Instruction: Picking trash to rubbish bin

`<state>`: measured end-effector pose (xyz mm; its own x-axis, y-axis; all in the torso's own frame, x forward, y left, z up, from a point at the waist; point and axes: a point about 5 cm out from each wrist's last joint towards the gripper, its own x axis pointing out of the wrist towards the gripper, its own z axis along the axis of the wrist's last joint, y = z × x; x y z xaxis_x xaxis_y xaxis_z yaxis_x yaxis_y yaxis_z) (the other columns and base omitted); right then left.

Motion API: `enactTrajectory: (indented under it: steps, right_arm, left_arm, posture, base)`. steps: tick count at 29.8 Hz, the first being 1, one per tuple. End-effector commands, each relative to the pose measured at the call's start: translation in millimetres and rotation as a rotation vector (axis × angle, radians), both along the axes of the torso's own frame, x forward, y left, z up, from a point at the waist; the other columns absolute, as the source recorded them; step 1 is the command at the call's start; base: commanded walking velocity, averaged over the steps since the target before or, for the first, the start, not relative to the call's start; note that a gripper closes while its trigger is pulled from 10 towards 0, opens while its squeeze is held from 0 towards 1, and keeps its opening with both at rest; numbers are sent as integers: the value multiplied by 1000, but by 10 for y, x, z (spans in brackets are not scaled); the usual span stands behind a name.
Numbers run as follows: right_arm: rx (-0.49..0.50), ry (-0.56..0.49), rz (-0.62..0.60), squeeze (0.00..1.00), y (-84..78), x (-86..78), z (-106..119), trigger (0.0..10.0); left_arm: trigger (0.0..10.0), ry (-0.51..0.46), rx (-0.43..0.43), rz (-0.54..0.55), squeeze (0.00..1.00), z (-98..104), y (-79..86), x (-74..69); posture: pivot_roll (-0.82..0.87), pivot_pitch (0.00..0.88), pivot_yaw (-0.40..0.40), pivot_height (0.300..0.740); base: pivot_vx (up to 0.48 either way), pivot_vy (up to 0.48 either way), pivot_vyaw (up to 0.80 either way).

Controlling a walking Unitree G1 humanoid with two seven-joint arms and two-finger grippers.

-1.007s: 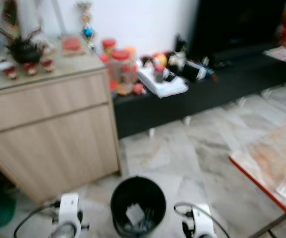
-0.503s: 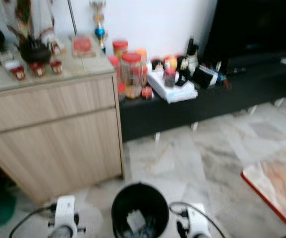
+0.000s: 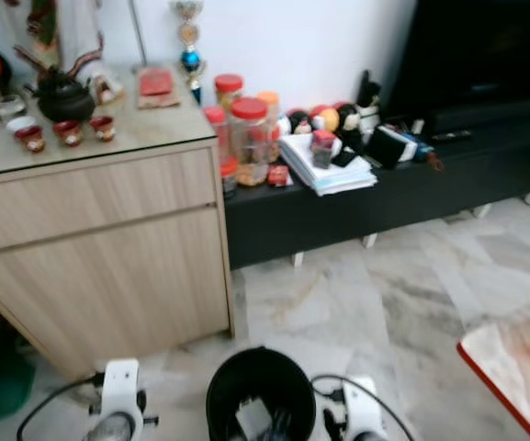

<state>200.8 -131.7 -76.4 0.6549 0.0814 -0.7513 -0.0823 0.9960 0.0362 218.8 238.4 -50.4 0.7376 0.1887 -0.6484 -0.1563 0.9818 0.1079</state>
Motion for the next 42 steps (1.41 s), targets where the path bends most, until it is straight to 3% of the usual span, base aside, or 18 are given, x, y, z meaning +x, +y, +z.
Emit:
enactTrajectory:
  steps: [1, 8, 14, 18, 21, 25, 31, 42]
  right_arm:
    - [-22, 14, -23, 0, -114, -47, -26, 10000]
    - [-24, 13, -16, 0, -108, -40, -23, 10000]
    - [-9, -10, 17, 0, -52, 57, 29, 10000]
    - [5, -26, 31, 0, -31, 124, 67, 10000]
    - [27, -35, 86, 0, 26, 217, 121, 10000]
    - [50, -53, 124, 0, 61, 299, 175, 10000]
    - [75, -61, 243, 0, 161, 404, 253, 10000]
    - [113, -116, 290, 0, 285, 553, 380, 10000]
  left_arm:
    - [10000, -13, -15, -15, 0, 2, -83, 35]
    - [10000, -26, -18, -27, 0, 26, -89, 73]
    - [10000, -95, -71, -112, 0, 149, -219, 280]
    - [10000, -124, -152, -221, 0, 217, -396, 403]
    - [10000, -123, -240, -398, 0, 288, -681, 527]
    - [10000, -145, -291, -467, 0, 356, -861, 609]
    - [10000, -117, -342, -538, 0, 365, -1071, 626]
    - [10000, -19, -410, -611, 0, 289, -1157, 534]
  posture:
    - [18, 29, 3, 740]
    - [18, 28, 3, 740]
    - [17, 29, 1, 740]
    - [16, 30, -1, 740]
    - [15, 29, -3, 740]
    - [6, 28, -2, 740]
    - [-6, 30, -4, 740]
    - [-16, 29, 6, 740]
  base:
    - [274, 0, 0]
    - [306, 0, 0]
    - [269, 0, 0]
    - [0, 0, 0]
    - [0, 0, 0]
    - [0, 0, 0]
    - [0, 0, 0]
    - [0, 0, 0]
